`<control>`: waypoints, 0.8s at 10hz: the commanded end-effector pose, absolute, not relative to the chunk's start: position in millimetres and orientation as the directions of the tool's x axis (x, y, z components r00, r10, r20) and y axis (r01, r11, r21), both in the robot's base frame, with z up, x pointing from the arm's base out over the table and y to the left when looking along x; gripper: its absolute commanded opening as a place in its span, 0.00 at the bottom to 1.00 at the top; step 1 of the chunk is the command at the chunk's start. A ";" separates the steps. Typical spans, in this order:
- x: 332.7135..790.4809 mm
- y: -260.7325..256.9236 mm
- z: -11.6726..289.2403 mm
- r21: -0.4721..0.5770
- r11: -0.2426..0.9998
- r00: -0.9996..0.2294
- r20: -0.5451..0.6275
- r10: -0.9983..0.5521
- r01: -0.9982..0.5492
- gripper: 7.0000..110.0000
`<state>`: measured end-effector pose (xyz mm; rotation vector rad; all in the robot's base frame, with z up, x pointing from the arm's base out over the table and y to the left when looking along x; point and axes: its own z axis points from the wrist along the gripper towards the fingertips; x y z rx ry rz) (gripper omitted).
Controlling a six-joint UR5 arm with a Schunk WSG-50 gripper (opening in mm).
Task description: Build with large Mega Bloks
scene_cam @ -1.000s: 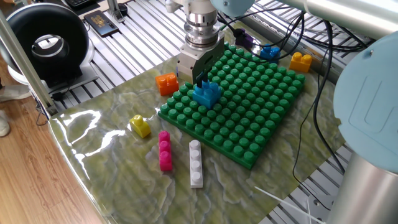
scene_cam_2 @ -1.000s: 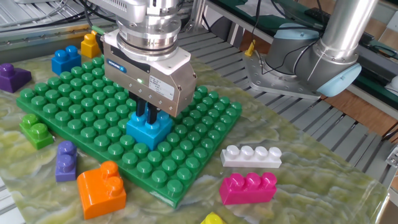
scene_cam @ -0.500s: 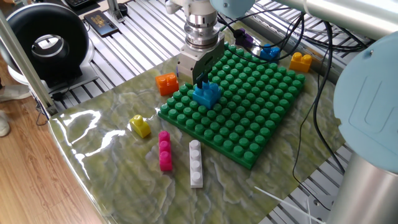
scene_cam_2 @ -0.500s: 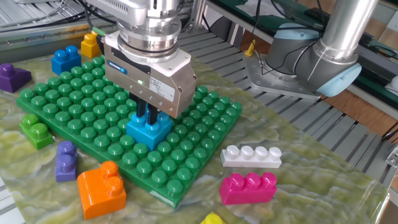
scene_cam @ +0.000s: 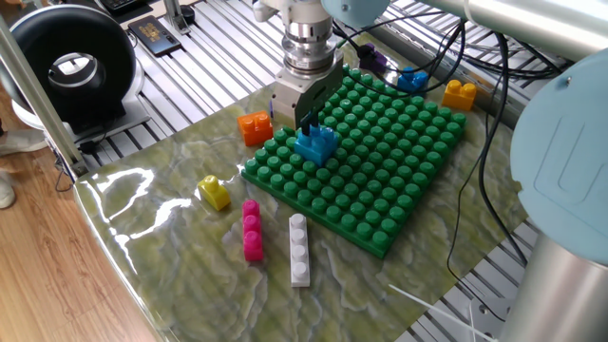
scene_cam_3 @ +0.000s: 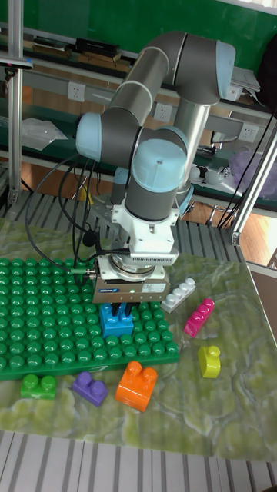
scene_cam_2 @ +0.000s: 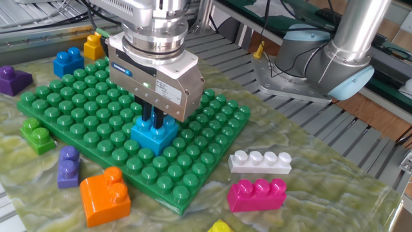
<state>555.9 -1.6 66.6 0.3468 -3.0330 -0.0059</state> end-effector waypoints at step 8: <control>532.2 -3.1 75.3 0.053 0.973 -0.968 0.097 -0.229 -0.225 0.36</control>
